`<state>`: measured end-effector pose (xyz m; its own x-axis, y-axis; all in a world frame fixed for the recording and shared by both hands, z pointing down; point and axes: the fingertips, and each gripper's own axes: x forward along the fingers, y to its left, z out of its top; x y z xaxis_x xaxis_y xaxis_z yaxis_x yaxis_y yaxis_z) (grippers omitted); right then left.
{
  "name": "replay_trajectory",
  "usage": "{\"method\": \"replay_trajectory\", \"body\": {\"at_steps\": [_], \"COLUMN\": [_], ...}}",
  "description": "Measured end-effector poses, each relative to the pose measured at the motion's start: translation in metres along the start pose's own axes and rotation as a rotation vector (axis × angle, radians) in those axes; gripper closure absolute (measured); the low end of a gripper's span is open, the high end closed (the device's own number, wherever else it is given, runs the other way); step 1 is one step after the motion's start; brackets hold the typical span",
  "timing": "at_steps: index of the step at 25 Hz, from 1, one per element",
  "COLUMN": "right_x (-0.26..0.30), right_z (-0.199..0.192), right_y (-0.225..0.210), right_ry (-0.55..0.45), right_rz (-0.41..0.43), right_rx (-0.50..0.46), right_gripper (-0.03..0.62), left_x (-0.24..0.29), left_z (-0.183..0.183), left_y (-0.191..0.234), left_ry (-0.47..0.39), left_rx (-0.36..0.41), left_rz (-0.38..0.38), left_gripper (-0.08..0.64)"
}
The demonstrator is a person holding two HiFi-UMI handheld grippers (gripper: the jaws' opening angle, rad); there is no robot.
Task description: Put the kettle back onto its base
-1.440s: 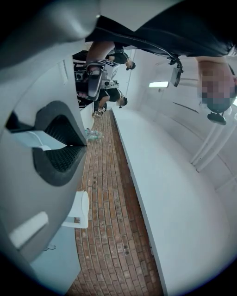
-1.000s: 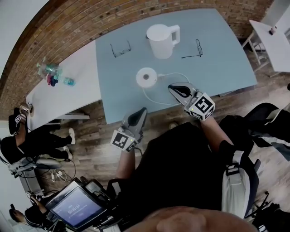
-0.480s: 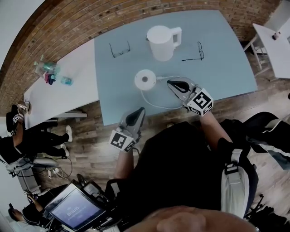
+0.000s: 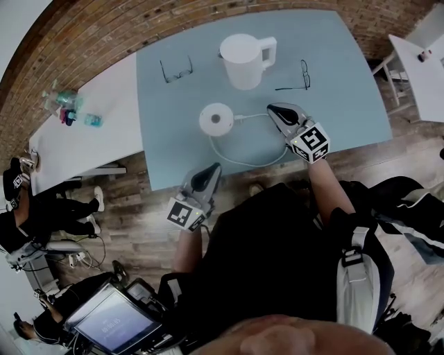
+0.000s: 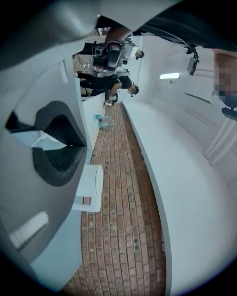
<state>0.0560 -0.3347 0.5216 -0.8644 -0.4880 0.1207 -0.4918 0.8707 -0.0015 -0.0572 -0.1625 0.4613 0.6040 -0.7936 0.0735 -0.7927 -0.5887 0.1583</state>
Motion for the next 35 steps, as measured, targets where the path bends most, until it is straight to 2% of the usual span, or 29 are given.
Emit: {"method": "replay_trajectory", "body": {"at_steps": [7, 13, 17, 22, 25, 35], "right_x": [0.017, 0.042, 0.059, 0.073, 0.079, 0.102], "right_z": [-0.021, -0.038, -0.046, -0.053, -0.057, -0.069], "right_y": [-0.042, -0.083, -0.108, -0.137, -0.162, -0.218], "right_ry": [0.084, 0.126, 0.149, 0.173, 0.180, 0.233], "right_rz": [-0.068, -0.137, -0.188, -0.252, -0.296, -0.386], "right_rx": [-0.120, -0.145, -0.107, -0.061, -0.029, 0.036], "right_gripper": [0.589, 0.564, 0.493, 0.459, 0.400, 0.394], "left_x": [-0.003, -0.007, -0.012, -0.012, -0.009, -0.017], "left_z": [-0.006, -0.007, -0.008, -0.007, -0.008, -0.009], "left_y": [0.000, 0.003, 0.005, 0.004, 0.002, 0.002], "left_ry": [0.030, 0.038, 0.052, 0.046, 0.049, 0.077], "left_rx": [-0.006, -0.007, -0.014, -0.016, -0.014, -0.003], "left_rz": [0.020, 0.058, 0.071, 0.068, 0.070, 0.107], "left_gripper": [0.558, 0.560, 0.560, 0.558, 0.558, 0.558]}}
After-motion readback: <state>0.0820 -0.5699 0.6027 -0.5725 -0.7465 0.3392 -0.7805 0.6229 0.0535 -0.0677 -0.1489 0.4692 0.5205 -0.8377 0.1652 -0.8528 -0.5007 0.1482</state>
